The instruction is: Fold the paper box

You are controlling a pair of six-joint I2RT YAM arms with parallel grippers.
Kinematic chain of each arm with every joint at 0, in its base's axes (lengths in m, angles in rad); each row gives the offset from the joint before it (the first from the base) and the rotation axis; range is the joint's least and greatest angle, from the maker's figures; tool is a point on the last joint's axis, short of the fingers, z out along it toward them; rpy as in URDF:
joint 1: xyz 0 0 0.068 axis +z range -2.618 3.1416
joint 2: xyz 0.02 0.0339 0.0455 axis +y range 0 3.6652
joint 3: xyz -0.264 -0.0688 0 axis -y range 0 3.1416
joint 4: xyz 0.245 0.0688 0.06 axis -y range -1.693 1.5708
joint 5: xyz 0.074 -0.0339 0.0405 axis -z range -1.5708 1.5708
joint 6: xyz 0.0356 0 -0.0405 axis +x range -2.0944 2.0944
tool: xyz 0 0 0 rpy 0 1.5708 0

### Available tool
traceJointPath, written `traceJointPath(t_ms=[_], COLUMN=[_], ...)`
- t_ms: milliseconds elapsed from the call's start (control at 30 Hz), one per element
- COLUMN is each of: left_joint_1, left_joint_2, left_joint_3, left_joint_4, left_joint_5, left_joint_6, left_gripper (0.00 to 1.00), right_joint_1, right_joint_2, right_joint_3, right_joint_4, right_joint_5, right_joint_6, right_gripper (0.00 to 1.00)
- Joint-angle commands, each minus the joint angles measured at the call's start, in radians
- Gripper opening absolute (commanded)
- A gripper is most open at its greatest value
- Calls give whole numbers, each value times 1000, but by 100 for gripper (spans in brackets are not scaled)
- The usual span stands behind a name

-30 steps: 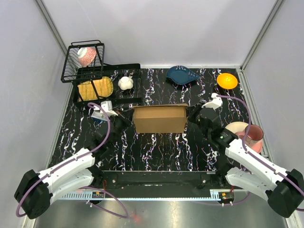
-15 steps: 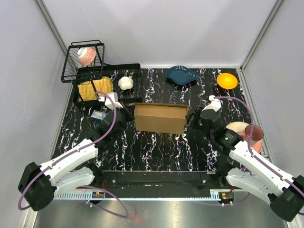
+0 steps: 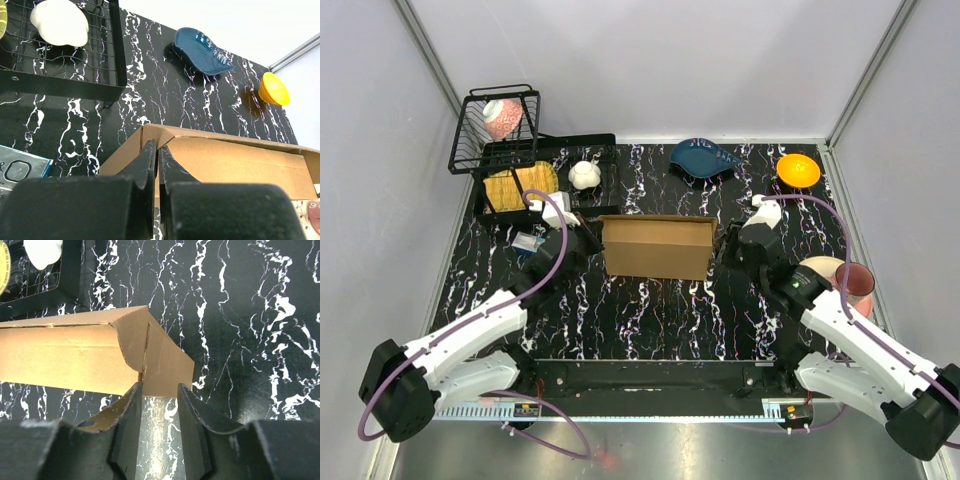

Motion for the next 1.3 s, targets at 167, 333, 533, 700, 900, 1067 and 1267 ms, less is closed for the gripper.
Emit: traceJointPath(t_ms=[167,333,533,700,900,1067,1267], left_joint_1=[10,10,5,7,4,4,5], left_joint_2=[88,105,124,130,140,157,177], left_joint_3=[-31,-8,16,41,76,98,105], left_joint_4=[-382,-390,-384,-370,-341,-304,-273], left_joint_5=[-44,-51,-45,-13,27,47,57], left_joint_6=[77,103,146,192,285,350,388], left_gripper=[0,0,0,0,0,0,0], right_joint_1=[4,6,4,-19,-77,-125,-132], right_joint_2=[30,36,63,97,89,137,125], right_joint_3=[127,156,176,164,147,177,148], right_joint_4=[-32,-4,22,100,261,266,269], right_joint_5=[54,49,83,97,29,-87,-147], right_joint_6=[-133,-156,-188,-241,-294,-314,-298], right_gripper=[45,47,50,51,52,51,49])
